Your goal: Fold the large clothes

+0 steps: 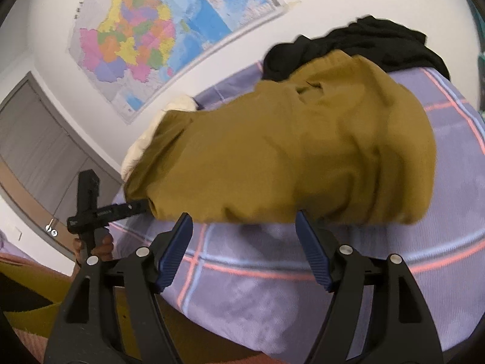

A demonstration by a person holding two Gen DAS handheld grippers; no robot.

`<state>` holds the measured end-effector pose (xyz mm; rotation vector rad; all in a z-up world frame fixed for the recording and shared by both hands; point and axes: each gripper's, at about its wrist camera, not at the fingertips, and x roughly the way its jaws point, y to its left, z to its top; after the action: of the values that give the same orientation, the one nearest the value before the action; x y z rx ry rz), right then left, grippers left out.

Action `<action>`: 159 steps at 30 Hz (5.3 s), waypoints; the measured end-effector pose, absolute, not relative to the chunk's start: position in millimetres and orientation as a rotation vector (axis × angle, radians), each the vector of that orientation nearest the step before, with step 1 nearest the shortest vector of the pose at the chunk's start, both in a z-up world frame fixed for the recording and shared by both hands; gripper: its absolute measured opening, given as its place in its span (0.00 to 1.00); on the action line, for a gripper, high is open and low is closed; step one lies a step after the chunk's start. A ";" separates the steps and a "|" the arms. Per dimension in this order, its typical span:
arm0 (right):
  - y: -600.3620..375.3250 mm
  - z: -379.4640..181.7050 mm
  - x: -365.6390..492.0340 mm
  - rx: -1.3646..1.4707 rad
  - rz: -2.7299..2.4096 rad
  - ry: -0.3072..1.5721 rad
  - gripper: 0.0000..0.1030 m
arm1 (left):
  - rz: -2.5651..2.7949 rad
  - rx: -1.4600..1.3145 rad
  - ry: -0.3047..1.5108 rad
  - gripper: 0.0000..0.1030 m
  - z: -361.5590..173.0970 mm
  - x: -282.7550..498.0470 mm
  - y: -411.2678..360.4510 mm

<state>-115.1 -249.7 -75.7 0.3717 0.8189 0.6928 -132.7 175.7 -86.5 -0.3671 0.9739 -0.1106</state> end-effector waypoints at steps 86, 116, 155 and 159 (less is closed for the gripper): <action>-255.9 -107.0 -32.3 0.676 0.365 0.772 0.50 | -0.006 -0.399 0.914 0.79 -98.4 -72.2 165.5; -264.7 -99.6 -44.9 0.666 0.453 0.892 0.65 | -0.163 -0.424 0.988 0.44 -90.0 -101.0 190.5; -247.5 54.0 -0.3 0.547 0.704 0.506 0.26 | -0.182 -0.236 0.691 0.21 59.8 -93.6 194.8; -226.6 85.9 18.3 0.539 0.765 0.436 0.26 | -0.140 -0.199 0.594 0.21 103.1 -92.1 210.7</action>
<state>18.3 -226.6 85.9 0.5395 0.4358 0.7648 -92.1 210.7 103.1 -0.1987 0.5937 -0.1404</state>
